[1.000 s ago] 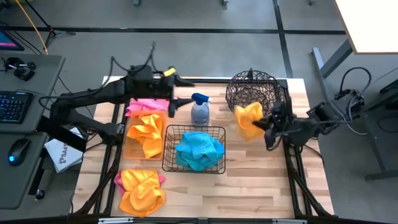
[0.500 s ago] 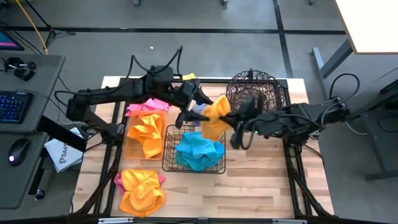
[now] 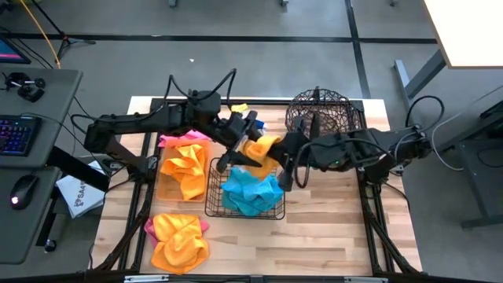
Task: Sort microfiber towel by color & place in baskets
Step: Put the right yellow towel into the orange bin
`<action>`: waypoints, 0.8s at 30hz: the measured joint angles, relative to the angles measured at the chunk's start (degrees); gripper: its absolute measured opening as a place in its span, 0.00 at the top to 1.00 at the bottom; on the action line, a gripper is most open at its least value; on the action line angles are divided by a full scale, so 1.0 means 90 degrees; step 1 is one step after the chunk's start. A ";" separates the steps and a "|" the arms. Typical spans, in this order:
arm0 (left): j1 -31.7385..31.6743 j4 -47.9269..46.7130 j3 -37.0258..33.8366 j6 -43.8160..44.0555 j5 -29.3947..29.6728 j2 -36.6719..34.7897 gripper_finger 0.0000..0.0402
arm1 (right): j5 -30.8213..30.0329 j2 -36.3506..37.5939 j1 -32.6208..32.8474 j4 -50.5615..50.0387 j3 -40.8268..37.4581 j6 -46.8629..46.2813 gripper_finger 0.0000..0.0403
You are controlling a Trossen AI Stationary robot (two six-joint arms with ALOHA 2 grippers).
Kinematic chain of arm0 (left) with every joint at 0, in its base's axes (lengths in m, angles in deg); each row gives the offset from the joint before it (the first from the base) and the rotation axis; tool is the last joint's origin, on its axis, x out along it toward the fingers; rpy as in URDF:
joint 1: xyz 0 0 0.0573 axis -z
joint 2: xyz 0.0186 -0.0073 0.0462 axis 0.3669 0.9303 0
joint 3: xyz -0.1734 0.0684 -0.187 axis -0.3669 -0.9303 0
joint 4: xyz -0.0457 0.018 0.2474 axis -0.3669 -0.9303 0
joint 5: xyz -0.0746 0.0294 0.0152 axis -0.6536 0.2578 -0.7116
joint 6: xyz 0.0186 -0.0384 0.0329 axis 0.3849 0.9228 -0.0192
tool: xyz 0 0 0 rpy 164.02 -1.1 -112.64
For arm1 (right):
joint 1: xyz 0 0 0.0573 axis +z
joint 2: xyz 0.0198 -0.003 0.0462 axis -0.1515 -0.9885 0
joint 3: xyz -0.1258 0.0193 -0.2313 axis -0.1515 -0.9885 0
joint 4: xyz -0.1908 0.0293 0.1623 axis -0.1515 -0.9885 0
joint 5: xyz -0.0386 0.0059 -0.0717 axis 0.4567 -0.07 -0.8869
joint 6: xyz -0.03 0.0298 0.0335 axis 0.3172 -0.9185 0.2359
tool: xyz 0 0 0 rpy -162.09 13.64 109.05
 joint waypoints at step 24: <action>-0.1245 -0.5249 -0.0276 0.0185 0.4077 -0.2240 0.99 | -0.1336 0.0385 0.0204 -0.1690 0.0896 -0.0096 0.33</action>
